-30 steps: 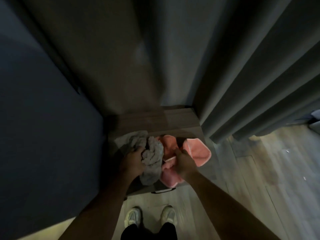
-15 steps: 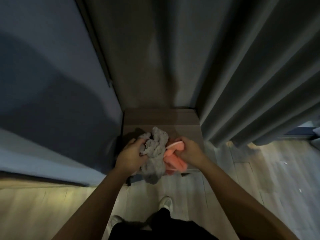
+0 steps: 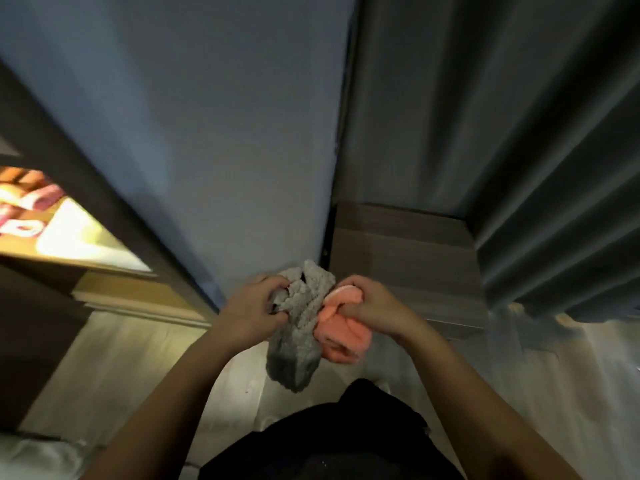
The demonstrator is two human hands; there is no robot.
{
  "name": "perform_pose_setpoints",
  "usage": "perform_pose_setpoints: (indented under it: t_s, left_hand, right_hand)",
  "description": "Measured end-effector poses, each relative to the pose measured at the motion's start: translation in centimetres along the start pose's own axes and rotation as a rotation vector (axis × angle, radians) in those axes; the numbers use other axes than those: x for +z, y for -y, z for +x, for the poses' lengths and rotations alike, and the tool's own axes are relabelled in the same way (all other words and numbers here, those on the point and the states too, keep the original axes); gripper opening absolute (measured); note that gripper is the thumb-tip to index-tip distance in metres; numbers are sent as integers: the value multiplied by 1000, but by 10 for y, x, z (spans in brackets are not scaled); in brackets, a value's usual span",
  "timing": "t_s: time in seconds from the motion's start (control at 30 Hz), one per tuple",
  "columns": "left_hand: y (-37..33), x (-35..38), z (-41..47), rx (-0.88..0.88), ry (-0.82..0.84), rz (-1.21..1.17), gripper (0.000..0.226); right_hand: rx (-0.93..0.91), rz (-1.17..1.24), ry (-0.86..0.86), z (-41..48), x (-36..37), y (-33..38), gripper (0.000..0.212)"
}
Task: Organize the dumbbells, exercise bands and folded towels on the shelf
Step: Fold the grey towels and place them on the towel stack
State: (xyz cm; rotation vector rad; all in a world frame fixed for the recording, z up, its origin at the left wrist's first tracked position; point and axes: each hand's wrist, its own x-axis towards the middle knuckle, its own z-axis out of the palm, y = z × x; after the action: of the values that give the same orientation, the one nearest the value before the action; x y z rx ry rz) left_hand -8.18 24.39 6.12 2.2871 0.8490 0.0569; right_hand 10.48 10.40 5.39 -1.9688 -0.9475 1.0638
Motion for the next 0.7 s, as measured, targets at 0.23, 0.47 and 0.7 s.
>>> perform_pose_setpoints:
  t_s: [0.23,0.47,0.7]
  left_hand:
    - [74,-70,-81,-166,-179,-95,49]
    - [154,-130,-120,-306,-391,-205,38]
    - [252,-199,-120,-424,-599,-208,36]
  right_hand:
    - [-50,18,145,20,108,72,30]
    - [-161,-132,346,65,183,139,29]
    - [-364,-470,596,138,259,216,41]
